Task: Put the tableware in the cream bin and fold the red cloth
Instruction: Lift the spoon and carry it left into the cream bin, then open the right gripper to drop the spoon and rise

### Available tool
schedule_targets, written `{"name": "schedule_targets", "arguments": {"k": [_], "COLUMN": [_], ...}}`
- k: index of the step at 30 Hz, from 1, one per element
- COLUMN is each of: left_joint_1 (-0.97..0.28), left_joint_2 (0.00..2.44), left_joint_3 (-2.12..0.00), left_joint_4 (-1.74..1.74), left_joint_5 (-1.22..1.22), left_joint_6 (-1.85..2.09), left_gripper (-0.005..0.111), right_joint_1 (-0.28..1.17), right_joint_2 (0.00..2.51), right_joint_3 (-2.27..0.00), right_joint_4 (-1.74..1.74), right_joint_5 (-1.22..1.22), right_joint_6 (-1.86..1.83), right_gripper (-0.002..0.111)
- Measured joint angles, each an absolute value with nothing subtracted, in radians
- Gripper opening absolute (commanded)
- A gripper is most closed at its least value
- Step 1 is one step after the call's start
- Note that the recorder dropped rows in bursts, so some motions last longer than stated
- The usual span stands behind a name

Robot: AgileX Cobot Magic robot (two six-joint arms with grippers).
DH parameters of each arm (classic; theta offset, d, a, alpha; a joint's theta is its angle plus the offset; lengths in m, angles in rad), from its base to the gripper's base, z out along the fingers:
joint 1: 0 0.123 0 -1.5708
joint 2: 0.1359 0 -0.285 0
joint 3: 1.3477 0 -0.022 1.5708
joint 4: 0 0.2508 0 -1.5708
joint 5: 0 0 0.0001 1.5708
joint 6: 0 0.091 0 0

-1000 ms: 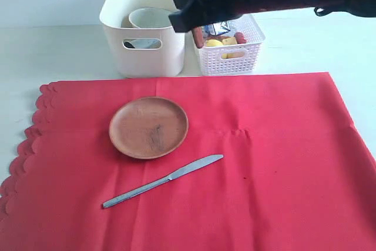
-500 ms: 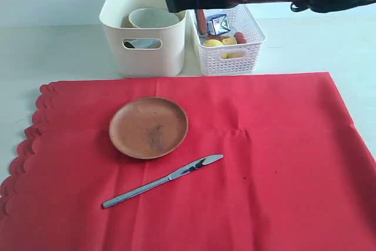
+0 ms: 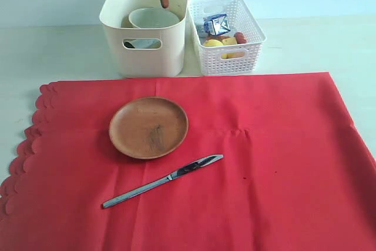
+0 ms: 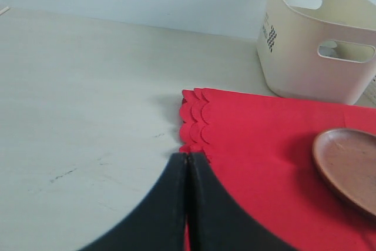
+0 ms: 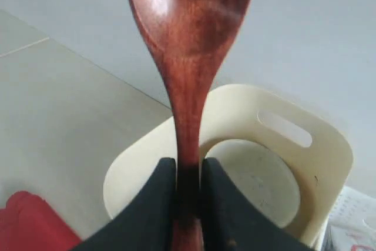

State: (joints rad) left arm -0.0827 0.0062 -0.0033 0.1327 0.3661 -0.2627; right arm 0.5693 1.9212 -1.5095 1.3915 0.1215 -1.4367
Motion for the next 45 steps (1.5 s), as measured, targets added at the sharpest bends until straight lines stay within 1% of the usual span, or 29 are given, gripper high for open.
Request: {"name": "schedule_targets", "arguments": {"k": [10, 15, 21, 33, 36, 41, 45], "left_joint_1": [-0.083, -0.083, -0.083, -0.083, -0.083, -0.083, -0.083], "left_joint_2": [0.006, 0.006, 0.006, 0.006, 0.006, 0.006, 0.006], "left_joint_3": [-0.003, -0.003, -0.003, -0.003, -0.003, -0.003, -0.003], "left_joint_4": [0.133, 0.133, 0.133, 0.133, 0.133, 0.133, 0.133], "left_joint_5": [0.366, 0.366, 0.366, 0.366, 0.366, 0.366, 0.366], "left_joint_6": [-0.263, -0.263, -0.263, -0.263, -0.263, -0.263, -0.263], "left_gripper": [0.000, 0.000, 0.000, 0.000, 0.000, 0.000, 0.000], "right_joint_1": [0.569, 0.569, 0.569, 0.559, 0.559, 0.559, 0.559], "right_joint_2": [2.065, 2.129, 2.196, 2.287, 2.296, 2.316, 2.335], "right_joint_3": [-1.696, -1.753, -1.794, -1.800, -1.800, -1.800, -1.800], "right_joint_4": [1.387, 1.381, 1.381, 1.381, 1.381, 1.381, 1.381], "right_joint_5": [0.120, 0.077, 0.055, 0.038, 0.038, 0.038, 0.038], "right_joint_6": [-1.437, -1.437, -1.437, -1.437, -1.437, -1.437, -1.437], "right_gripper": [0.000, 0.000, 0.000, 0.000, 0.005, 0.018, 0.025]}}
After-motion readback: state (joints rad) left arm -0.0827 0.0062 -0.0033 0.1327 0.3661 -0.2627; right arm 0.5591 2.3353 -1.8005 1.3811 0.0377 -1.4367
